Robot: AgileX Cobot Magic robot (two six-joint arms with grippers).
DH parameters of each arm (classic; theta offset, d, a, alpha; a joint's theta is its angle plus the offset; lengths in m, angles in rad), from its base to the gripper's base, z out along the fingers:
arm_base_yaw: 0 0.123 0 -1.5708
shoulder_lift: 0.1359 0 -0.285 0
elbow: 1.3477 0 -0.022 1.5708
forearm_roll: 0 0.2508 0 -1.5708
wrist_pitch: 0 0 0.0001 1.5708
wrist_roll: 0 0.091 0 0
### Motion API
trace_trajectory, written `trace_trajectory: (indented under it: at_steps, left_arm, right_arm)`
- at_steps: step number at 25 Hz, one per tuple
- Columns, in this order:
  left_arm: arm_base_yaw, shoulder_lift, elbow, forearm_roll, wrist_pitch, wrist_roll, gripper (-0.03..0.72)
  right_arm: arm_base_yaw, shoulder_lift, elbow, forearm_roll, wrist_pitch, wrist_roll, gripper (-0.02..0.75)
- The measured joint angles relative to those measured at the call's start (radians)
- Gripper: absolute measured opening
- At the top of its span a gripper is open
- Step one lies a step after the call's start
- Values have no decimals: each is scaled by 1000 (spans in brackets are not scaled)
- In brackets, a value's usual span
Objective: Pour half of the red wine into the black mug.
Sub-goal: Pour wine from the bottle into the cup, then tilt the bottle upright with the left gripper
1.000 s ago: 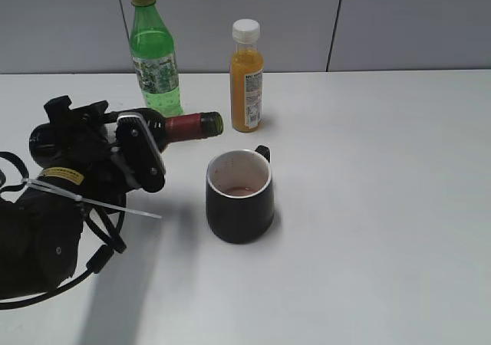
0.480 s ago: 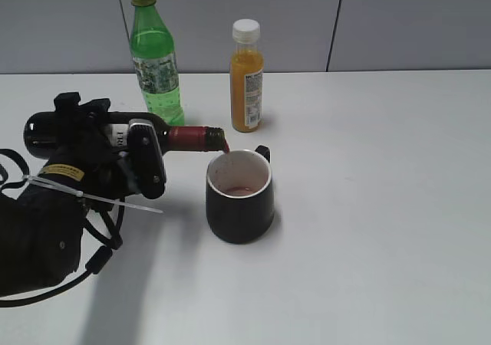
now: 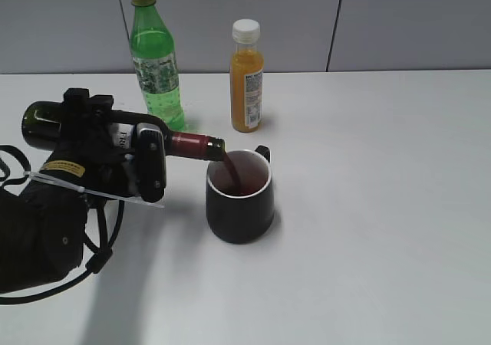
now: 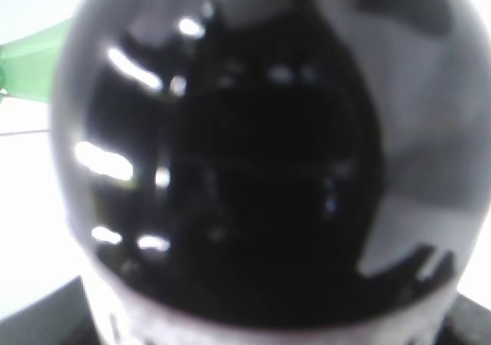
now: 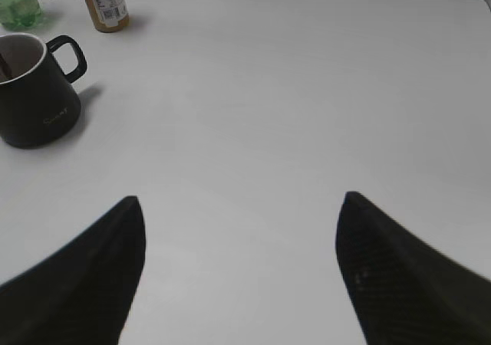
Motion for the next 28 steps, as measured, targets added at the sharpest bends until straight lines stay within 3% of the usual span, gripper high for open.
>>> trace_trajectory:
  at_steps: [9, 28]
  left_arm:
    - [0, 0, -1, -2, -1, 74, 533]
    - [0, 0, -3, -2, -7, 93, 533]
  right_arm:
    - [0, 0, 0, 0, 0, 1, 585]
    - [0, 0, 0, 0, 0, -1, 585]
